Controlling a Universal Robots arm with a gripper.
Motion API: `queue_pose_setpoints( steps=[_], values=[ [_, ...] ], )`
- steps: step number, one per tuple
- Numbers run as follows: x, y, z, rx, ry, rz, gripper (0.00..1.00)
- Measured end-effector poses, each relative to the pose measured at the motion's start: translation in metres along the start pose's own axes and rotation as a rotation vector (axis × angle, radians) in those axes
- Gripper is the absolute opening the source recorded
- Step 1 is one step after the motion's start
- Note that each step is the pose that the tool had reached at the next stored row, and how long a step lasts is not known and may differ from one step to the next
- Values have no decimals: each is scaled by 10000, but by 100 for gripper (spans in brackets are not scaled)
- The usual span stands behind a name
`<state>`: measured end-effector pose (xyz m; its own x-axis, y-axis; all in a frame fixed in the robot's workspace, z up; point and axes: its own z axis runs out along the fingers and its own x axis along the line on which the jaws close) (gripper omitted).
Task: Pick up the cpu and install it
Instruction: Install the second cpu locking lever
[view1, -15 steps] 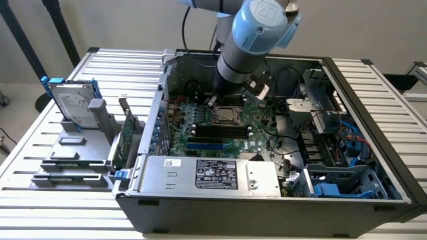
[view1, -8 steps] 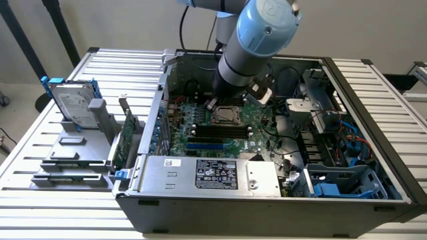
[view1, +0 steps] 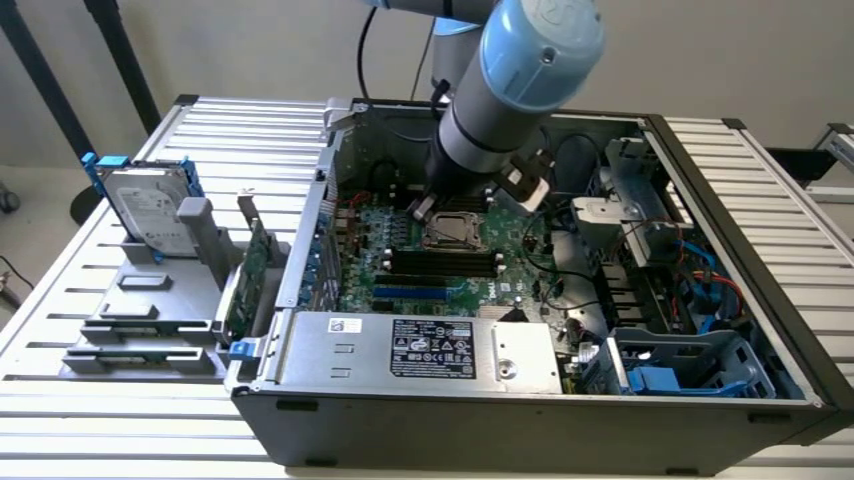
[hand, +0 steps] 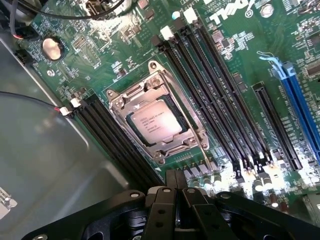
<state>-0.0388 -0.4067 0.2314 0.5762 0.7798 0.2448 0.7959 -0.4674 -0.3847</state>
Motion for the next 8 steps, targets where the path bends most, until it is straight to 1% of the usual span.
queue_pose_setpoints(
  steps=[4, 8],
  values=[
    [-38, 22, -34, -33, 18, 92, 11],
    [-79, 40, -98, -35, 31, 157, 11]
  ],
)
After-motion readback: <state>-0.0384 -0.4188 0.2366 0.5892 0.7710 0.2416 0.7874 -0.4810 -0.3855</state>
